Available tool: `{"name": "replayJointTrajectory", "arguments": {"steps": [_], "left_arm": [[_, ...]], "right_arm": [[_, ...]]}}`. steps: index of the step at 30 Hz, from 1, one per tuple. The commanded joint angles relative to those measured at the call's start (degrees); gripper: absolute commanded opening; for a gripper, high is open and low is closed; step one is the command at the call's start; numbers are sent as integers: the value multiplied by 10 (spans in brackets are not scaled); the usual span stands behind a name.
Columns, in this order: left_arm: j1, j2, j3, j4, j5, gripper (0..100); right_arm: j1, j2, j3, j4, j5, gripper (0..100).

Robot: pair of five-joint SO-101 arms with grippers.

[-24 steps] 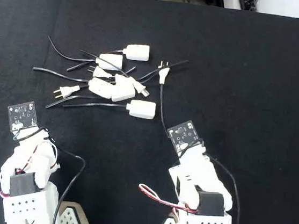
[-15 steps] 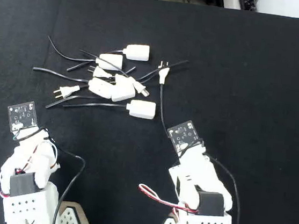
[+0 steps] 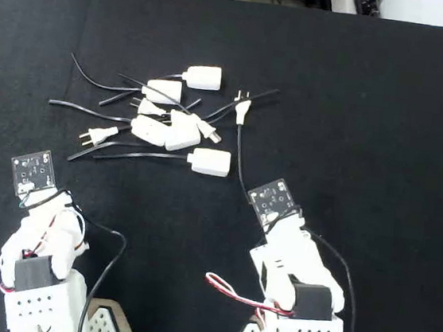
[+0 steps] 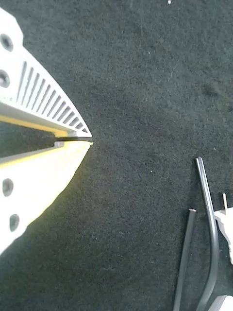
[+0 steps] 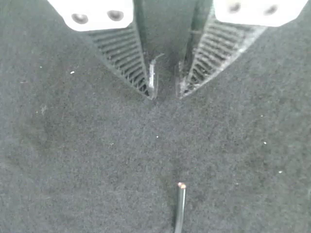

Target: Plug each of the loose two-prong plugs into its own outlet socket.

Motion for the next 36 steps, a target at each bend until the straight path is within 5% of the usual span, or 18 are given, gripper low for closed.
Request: {"name": "replayJointTrajectory", "arguments": {"steps": [1,36], "left_arm": [[-5,0,10,-8,-4,30],[-17,-3,-47,20,-8,30]], "right_arm": [[7,-47,1,2,4,78],[7,-47,1,2,4,78]]}}
